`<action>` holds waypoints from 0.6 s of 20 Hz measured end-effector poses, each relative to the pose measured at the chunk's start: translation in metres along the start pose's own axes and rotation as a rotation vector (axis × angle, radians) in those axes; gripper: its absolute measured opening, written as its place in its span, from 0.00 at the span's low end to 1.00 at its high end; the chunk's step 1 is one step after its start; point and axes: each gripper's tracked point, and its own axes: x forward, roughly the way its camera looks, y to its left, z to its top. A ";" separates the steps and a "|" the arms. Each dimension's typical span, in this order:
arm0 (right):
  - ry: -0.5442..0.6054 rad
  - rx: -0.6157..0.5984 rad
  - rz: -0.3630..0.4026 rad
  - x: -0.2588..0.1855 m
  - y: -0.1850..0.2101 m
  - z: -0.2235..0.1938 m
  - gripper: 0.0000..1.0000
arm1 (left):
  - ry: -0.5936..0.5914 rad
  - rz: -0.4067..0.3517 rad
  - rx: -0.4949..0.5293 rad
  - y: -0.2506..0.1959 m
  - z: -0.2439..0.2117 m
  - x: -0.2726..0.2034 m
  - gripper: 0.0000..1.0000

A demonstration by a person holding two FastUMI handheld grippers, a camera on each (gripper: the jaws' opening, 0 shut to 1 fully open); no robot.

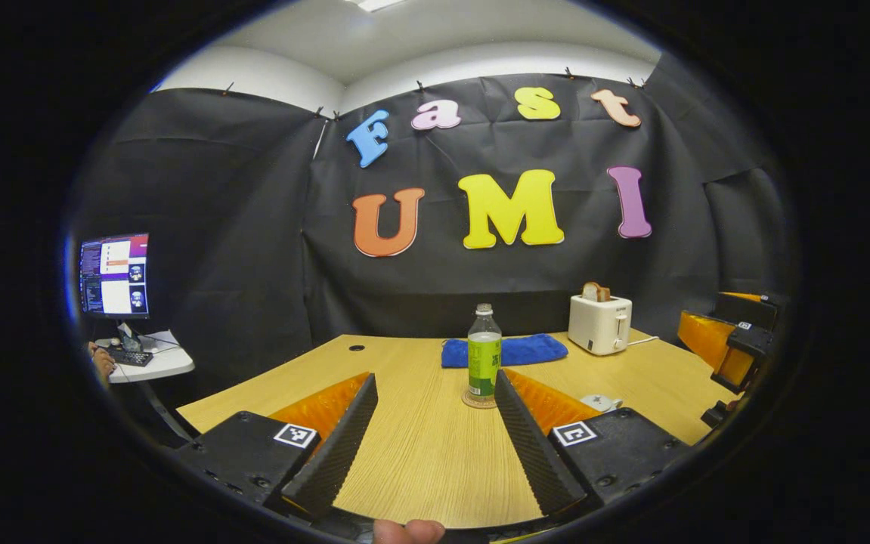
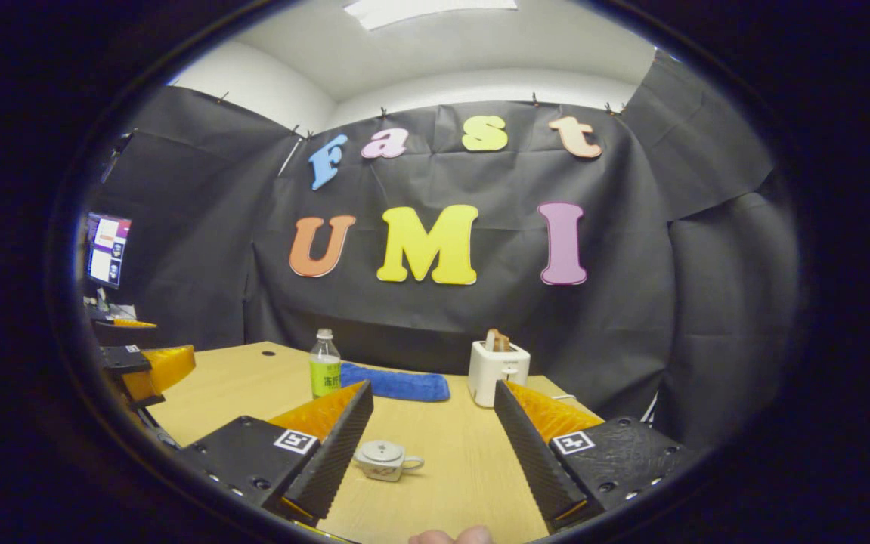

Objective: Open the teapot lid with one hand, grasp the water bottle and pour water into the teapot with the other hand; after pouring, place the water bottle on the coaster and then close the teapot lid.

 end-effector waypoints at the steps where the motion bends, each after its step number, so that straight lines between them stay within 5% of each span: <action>1: 0.005 0.001 0.009 -0.004 0.005 -0.002 0.96 | 0.001 -0.002 -0.009 -0.003 0.000 -0.002 0.97; 12: -0.010 0.006 -0.011 -0.020 0.009 0.001 0.95 | -0.006 -0.015 0.021 -0.007 -0.002 -0.001 0.98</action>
